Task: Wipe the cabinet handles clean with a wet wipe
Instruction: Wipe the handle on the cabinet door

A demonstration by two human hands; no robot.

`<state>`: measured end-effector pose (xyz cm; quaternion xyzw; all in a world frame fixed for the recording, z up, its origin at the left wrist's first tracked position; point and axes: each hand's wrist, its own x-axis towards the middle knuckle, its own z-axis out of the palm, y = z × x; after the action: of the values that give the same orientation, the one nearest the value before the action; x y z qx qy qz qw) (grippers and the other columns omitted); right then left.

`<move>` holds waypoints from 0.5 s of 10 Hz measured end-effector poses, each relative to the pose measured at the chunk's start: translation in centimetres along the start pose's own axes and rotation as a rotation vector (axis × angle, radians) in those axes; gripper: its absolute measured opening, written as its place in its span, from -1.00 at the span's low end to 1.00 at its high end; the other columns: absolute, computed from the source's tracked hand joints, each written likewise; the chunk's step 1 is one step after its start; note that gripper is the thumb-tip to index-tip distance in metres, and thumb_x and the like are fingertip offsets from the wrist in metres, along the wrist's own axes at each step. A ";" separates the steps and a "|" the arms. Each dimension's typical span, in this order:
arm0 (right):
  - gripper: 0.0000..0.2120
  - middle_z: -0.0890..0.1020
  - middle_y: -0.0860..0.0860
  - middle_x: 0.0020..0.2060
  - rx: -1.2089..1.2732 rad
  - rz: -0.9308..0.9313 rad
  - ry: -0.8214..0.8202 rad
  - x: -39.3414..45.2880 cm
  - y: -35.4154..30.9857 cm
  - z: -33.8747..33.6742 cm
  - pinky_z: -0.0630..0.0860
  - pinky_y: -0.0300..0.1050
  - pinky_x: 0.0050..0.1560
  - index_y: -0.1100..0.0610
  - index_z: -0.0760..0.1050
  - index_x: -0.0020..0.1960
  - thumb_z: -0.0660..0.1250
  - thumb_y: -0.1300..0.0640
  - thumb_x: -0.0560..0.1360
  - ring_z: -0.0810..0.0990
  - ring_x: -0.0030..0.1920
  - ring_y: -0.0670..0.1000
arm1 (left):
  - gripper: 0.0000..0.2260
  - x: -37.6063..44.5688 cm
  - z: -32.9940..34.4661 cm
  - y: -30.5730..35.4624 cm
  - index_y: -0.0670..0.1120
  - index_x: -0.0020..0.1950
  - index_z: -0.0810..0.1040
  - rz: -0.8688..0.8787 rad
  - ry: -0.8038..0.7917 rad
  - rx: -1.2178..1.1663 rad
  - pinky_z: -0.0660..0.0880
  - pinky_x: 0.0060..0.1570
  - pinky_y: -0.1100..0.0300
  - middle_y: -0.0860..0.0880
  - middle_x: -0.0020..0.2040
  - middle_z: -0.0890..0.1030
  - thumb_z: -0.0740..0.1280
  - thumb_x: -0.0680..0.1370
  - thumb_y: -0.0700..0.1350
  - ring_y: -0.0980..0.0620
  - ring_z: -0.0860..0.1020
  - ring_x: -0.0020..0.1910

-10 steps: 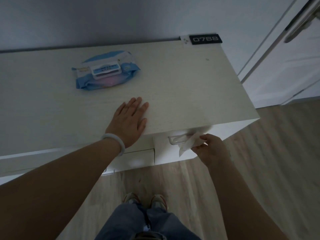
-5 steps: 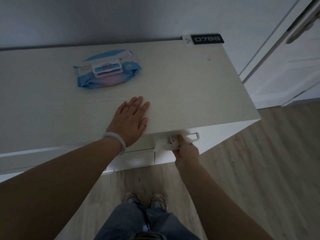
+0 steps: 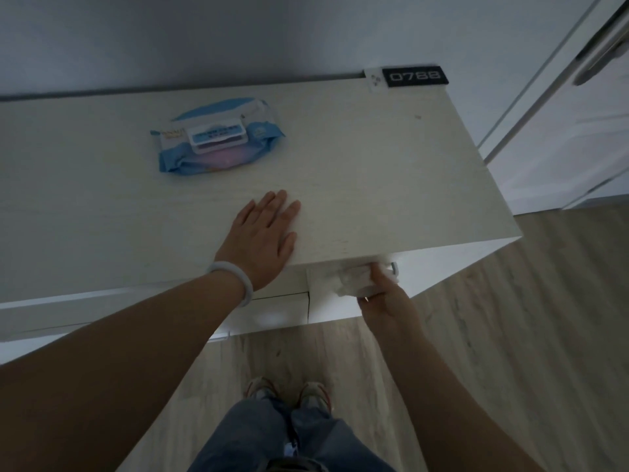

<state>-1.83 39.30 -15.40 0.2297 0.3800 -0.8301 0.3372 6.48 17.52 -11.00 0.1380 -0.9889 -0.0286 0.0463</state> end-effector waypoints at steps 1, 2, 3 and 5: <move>-0.79 0.63 0.02 -0.02 -0.089 0.041 -0.049 -0.1 0.6 -0.2 0.52 -0.07 -0.01 0.13 0.49 0.16 0.23 0.27 0.54 0.62 0.00 -0.02 | -0.49 0.0 0.0 0.1 -0.03 0.53 0.22 -0.002 -0.004 -0.006 0.05 0.50 0.01 -0.09 0.54 0.22 -0.07 0.60 0.09 -0.06 0.17 0.52; -0.66 0.58 0.04 0.08 -0.142 0.037 -0.123 -0.4 2.1 0.4 0.49 -0.06 0.09 0.17 0.43 0.28 0.24 0.30 0.52 0.55 0.10 0.00 | -0.48 0.0 0.1 0.0 -0.02 0.53 0.21 -0.005 -0.012 0.001 0.06 0.50 0.00 -0.08 0.54 0.21 -0.09 0.60 0.10 -0.05 0.16 0.53; -0.58 0.60 0.08 0.11 -0.126 0.054 -0.190 -0.3 1.1 -0.4 0.52 -0.01 0.16 0.21 0.44 0.28 0.30 0.32 0.42 0.57 0.12 0.03 | -0.48 0.1 0.1 0.0 -0.02 0.53 0.21 -0.004 -0.012 0.005 0.07 0.50 -0.02 -0.08 0.54 0.21 -0.09 0.60 0.10 -0.05 0.15 0.53; -0.38 0.64 0.15 0.03 -0.160 0.067 -0.169 1.2 -2.8 -2.9 0.53 0.00 0.18 0.29 0.54 0.13 0.63 0.21 0.11 0.63 0.06 0.09 | -0.48 0.1 0.0 0.0 -0.02 0.53 0.22 0.003 -0.008 -0.003 0.07 0.50 -0.01 -0.08 0.54 0.21 -0.08 0.60 0.10 -0.05 0.16 0.53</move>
<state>-4.34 42.52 -16.60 0.1438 0.4075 -0.8017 0.4129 6.38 17.52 -10.99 0.1365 -0.9893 -0.0303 0.0425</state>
